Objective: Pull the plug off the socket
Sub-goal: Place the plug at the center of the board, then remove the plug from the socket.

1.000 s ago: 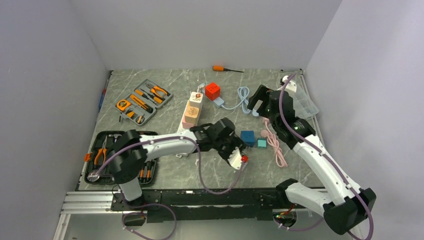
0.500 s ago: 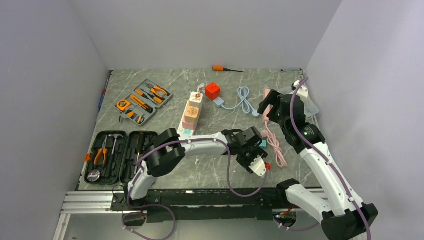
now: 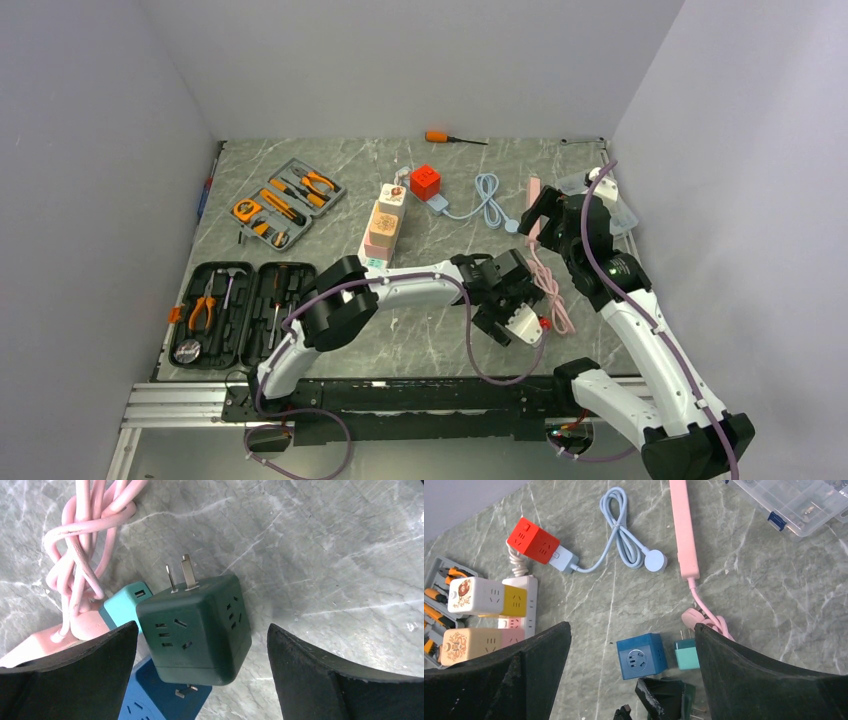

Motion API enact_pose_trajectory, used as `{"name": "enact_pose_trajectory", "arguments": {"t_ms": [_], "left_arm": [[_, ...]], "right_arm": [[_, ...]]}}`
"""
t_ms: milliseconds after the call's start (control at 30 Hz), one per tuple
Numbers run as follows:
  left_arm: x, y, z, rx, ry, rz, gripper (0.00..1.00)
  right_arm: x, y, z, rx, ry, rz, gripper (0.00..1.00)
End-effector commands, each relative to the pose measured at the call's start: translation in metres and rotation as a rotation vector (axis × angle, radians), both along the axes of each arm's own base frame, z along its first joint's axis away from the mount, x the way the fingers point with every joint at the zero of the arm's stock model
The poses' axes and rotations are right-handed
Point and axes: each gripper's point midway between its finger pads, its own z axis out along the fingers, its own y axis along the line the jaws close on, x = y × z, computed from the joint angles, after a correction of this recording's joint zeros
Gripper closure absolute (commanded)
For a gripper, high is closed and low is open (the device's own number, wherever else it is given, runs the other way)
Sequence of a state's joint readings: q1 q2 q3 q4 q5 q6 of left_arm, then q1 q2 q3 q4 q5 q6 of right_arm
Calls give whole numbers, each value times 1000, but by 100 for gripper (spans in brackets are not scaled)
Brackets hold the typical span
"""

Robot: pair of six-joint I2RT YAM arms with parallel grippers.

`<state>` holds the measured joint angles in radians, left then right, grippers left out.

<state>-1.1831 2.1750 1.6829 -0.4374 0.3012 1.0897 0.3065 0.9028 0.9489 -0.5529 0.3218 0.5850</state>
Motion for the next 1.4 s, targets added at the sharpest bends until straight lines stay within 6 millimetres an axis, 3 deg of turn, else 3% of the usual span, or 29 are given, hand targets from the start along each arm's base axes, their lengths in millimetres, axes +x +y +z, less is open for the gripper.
{"name": "enact_pose_trajectory", "arguments": {"t_ms": [0,100,133,233,400,567,733,967,1133,1233,1367], "left_arm": [[2,7,47,-8,40,83,1],[6,38,85,7,85,154,1],[11,50,105,-8,95,187,1],[33,91,137,-9,170,325,1],[105,156,178,-86,196,613,1],[186,191,202,-234,104,864,1],[241,209,195,-282,90,1024,1],[292,210,172,-283,60,1118,1],[331,232,151,-274,16,1192,0],[340,247,133,-242,33,1230,1],[337,266,109,-183,58,1256,4]], "right_arm": [[-1,-5,7,-25,-12,-1,5],[3,-7,12,-31,-17,-7,5],[5,-7,13,-28,-19,-8,5],[12,-3,16,-11,-22,-2,6],[21,4,13,12,-14,15,9],[28,16,2,37,17,54,15],[31,24,-10,49,42,85,20],[34,32,-23,50,75,112,23],[37,36,-23,44,77,123,23],[39,39,-23,43,75,127,23],[44,41,-25,40,73,131,24]]}}
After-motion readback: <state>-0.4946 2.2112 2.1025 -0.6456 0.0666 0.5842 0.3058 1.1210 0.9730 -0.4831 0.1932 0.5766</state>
